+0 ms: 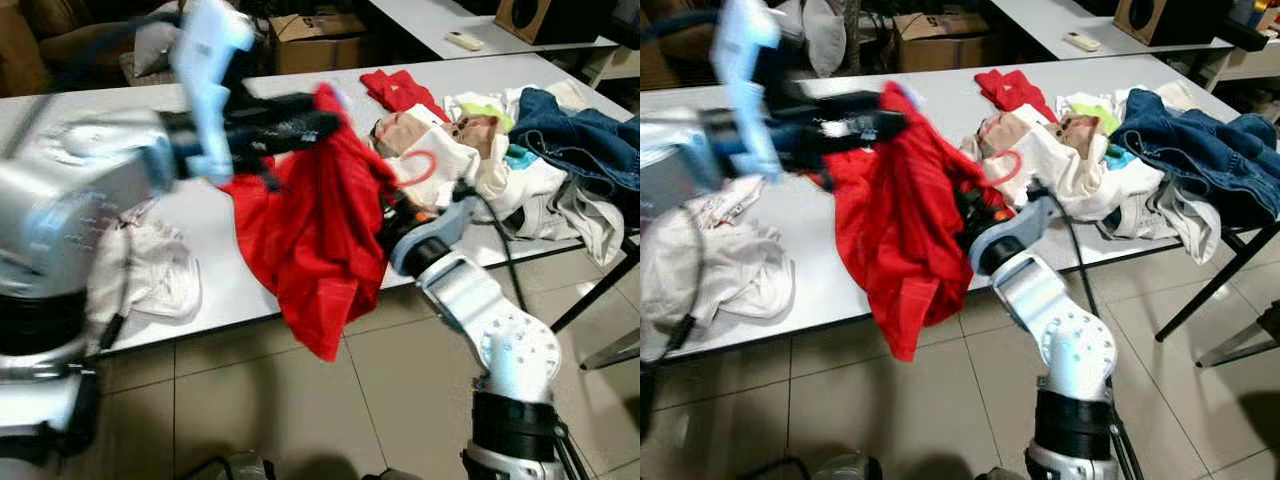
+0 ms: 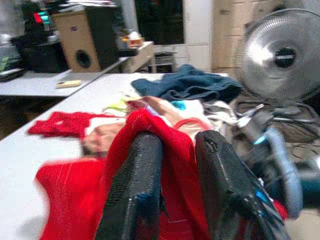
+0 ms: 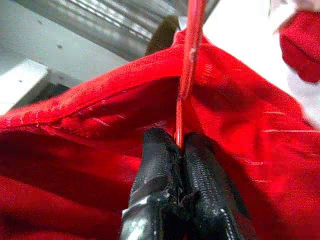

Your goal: Hang hanger

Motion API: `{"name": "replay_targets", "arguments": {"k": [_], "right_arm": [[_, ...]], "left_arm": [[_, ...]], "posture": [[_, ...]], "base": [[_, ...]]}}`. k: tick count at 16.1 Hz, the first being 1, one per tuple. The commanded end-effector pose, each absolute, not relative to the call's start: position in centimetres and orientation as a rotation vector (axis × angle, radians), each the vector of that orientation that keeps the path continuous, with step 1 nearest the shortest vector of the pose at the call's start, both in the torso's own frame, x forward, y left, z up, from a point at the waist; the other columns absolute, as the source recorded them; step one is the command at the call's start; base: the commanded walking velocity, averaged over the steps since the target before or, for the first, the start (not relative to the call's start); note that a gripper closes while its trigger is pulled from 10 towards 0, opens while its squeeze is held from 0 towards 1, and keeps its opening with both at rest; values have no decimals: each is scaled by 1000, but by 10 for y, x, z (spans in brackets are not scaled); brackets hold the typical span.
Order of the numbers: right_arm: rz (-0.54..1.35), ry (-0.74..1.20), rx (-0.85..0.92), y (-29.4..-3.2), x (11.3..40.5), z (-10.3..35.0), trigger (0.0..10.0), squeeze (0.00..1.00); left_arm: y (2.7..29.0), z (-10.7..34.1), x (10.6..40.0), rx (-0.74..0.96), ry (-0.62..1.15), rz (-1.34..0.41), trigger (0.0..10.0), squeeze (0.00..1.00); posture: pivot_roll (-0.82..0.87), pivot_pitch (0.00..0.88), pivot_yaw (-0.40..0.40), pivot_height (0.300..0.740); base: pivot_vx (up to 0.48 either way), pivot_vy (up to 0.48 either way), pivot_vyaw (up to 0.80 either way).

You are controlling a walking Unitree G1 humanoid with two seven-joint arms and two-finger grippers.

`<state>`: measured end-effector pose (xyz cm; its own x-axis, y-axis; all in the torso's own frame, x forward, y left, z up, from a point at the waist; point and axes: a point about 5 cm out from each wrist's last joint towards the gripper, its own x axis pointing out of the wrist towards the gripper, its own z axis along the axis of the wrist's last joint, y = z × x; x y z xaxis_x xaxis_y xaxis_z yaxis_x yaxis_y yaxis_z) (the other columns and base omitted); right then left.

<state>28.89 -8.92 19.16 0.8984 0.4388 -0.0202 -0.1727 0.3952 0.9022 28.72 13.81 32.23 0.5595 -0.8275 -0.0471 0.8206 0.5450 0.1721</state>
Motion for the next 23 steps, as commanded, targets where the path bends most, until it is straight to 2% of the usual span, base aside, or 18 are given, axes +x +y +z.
{"name": "replay_targets", "arguments": {"k": [1,3,6,9,11,14,15,18,20,23], "right_arm": [[390,244,1116,-95,286,195,10000,0],[402,206,1069,-100,280,199,10000,0],[415,168,1056,-108,273,202,10000,0],[422,152,1064,-114,269,201,10000,0],[422,118,972,-122,264,199,10000,0],[488,88,928,-131,250,203,10000,0],[502,96,896,-136,243,201,10000,0],[581,161,876,-138,220,192,10000,0],[558,182,855,-143,214,189,10000,0],[471,219,786,-150,213,177,10000,0]], "left_arm": [[144,320,285,177,-12,-985,10000,1000],[158,309,273,176,73,-1007,10000,1000],[163,286,252,166,172,-1094,10000,1000],[171,263,252,127,239,-988,10000,1000],[184,245,240,109,323,-961,10000,1000],[202,222,246,17,313,-726,10000,1000],[205,201,252,-42,330,-546,10000,1000],[193,167,246,-68,251,-370,10000,1000],[169,160,240,9,224,-435,10000,1000],[161,164,246,1,177,-395,10000,1000]], "posture": [[66,32,-11,740],[65,35,-7,740],[55,30,-6,740],[74,14,-27,740],[75,11,-29,740],[79,9,-34,740],[76,6,-39,740],[62,1,-39,740],[58,0,-47,740],[51,4,-55,740]], "base": [[0,0,0],[0,0,0],[0,0,0],[0,0,0],[0,0,391],[0,0,763],[0,0,756],[0,0,760],[0,0,778],[0,-100,798]]}}
